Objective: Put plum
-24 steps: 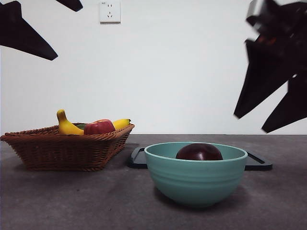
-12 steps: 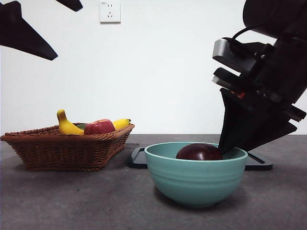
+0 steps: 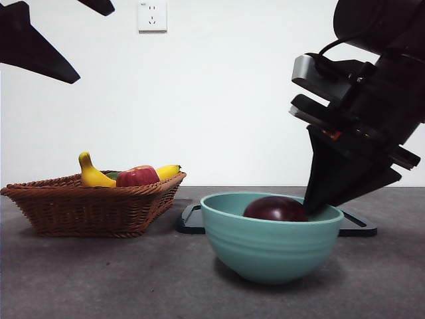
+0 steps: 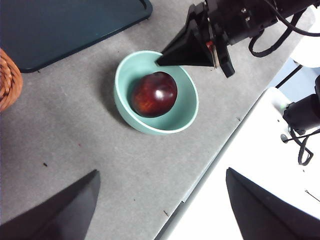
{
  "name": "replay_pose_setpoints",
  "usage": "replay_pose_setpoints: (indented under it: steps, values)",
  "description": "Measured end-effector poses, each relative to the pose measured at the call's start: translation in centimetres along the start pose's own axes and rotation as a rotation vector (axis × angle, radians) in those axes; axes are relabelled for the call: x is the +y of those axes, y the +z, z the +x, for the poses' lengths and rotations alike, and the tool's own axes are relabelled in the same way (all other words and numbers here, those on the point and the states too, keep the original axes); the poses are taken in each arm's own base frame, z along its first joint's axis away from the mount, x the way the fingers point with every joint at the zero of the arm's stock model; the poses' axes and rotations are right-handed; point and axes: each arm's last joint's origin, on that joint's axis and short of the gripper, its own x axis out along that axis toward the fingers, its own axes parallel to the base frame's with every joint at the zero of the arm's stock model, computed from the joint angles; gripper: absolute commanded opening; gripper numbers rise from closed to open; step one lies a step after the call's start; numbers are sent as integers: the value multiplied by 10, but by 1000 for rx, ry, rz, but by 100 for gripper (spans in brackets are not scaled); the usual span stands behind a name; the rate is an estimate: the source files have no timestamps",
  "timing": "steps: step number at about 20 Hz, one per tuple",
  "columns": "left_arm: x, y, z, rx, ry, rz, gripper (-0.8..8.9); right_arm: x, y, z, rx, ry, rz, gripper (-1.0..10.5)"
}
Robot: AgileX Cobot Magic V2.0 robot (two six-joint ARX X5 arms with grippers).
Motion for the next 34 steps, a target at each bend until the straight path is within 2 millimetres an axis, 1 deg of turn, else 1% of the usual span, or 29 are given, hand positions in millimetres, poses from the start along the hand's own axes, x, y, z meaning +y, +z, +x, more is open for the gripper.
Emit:
replay_pose_setpoints:
  steps: [2,4,8,11,14,17,19,21,23,28,29,30,31,33,34]
  values:
    - [0,0,0,0,0,0,401,0,1,0,-6,2,13,12]
    - [0,0,0,0,0,0,401,3,8,-4,-19,3,18,12]
    - [0,0,0,0,0,0,401,6,39,-21,-120,-21,16,12]
    - [0,0,0,-1,0,1,401,-8,61,-29,-155,-76,62,12]
    - [0,0,0,-2,-1,1,401,-27,88,-20,-147,-117,108,12]
    - [0,0,0,-2,-1,1,401,-45,114,-1,-135,-141,134,12]
    - [0,0,0,-2,-1,1,401,-58,123,15,-117,-155,152,11]
    - [0,0,0,-2,-1,1,401,-68,127,28,-94,-167,166,11]
    - [0,0,0,-2,-1,1,401,-74,126,36,-86,-170,169,11]
    - [0,0,0,-1,0,1,401,-75,125,39,-77,-171,165,17]
    - [0,0,0,-1,0,1,401,-75,125,39,-77,-171,165,62]
    - [0,0,0,-1,0,1,401,-75,125,39,-77,-170,165,149]
    - [0,0,0,-1,0,1,401,-75,125,39,-77,-170,165,203]
    - [0,0,0,-1,0,1,401,-75,126,38,-82,-181,166,208]
    - [0,0,0,-1,0,1,401,-74,127,33,-92,-197,164,208]
